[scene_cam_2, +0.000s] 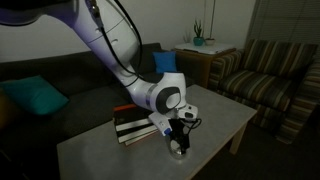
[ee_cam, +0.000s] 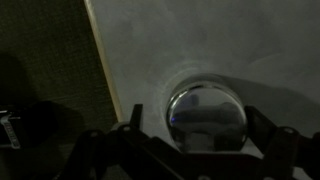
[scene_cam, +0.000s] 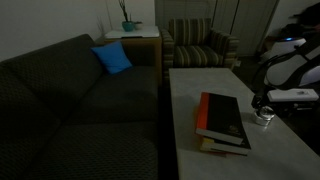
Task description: Pick the silver lid and put it on the table
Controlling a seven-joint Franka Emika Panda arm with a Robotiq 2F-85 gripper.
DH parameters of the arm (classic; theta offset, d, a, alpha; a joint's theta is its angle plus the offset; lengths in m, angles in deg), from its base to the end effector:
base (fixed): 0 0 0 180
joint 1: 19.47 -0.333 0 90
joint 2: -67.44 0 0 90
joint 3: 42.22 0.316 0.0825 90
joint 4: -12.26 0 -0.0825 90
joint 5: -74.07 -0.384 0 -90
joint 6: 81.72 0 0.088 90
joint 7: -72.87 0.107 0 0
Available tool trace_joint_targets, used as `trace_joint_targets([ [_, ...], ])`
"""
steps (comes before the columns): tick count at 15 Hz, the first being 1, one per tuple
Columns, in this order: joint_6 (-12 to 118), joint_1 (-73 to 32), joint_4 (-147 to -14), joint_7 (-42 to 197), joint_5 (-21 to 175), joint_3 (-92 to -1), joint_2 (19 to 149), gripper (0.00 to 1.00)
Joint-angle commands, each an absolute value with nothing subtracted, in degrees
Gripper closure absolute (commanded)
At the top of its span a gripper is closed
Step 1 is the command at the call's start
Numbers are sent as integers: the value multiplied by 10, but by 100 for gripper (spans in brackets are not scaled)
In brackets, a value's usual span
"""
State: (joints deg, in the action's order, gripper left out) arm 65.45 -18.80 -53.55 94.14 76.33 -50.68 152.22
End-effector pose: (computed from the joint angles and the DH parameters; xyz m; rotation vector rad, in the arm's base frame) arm 0.6626 -0.0833 -0.1210 2.9160 -0.5412 -0.0466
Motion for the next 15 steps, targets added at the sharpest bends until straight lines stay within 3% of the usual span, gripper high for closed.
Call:
trace_joint_targets([
  [1, 611, -181, -524, 931, 744, -501, 1522, 0],
  [8, 613, -188, -521, 953, 727, -507, 1519, 0],
  [15, 712, -141, -537, 831, 728, -458, 1520, 0],
])
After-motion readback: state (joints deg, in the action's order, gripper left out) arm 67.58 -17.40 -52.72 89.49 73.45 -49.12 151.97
